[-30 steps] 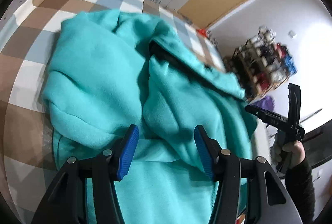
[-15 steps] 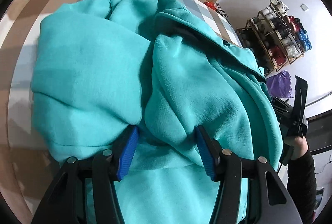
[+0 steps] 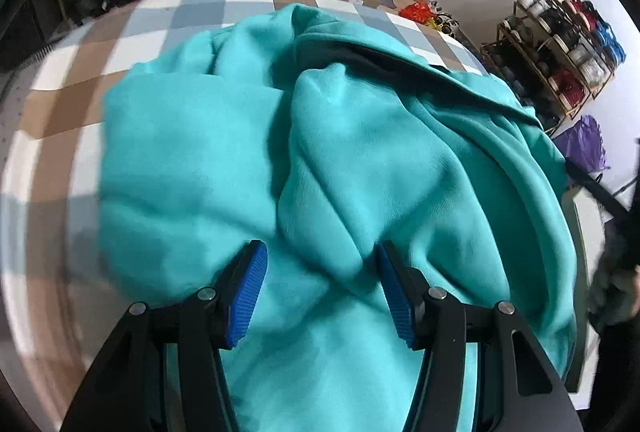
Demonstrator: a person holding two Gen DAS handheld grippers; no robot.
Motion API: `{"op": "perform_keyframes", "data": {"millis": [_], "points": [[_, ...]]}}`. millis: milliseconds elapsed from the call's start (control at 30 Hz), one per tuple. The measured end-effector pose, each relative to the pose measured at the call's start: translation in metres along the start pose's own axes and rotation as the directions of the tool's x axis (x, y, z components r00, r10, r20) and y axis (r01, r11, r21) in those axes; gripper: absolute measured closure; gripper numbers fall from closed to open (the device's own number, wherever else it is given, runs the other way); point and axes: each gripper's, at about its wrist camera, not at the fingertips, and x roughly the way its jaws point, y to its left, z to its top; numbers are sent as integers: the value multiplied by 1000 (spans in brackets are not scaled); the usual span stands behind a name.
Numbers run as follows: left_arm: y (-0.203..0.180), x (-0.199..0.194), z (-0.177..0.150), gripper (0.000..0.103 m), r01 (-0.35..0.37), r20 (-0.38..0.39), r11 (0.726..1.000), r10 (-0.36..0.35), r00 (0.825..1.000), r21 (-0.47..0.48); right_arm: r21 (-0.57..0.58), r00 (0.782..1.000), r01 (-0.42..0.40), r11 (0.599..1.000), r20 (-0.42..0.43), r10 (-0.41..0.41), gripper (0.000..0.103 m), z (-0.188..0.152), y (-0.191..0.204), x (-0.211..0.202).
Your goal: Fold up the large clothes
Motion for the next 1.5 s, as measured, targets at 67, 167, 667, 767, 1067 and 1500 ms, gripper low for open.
{"op": "perform_keyframes", "data": {"millis": [67, 167, 667, 767, 1067, 1500], "points": [[-6, -18, -21, 51, 34, 3, 999, -34, 999, 28, -9, 996, -73, 997, 50, 73, 59, -16, 20, -49], [-17, -60, -71, 51, 69, 69, 995, -74, 995, 73, -44, 978, -134, 990, 154, 139, 43, -43, 54, -118], [-6, -134, -253, 49, 84, 258, 996, -77, 963, -18, -115, 762, -87, 990, 632, 141, 0, -237, 183, -251], [-5, -127, -263, 38, 99, 258, 993, -81, 963, -60, -81, 794, -103, 991, 594, 131, 0, -238, 173, -251], [-28, -104, -323, 38, 119, 182, 992, -108, 977, -47, 59, 799, -268, 962, 571, 187, 0, -250, 130, -255], [-22, -63, -297, 89, 203, 114, 972, -190, 975, -117, -71, 810, -409, 910, 431, 398, 0, -271, 160, -247]]}}
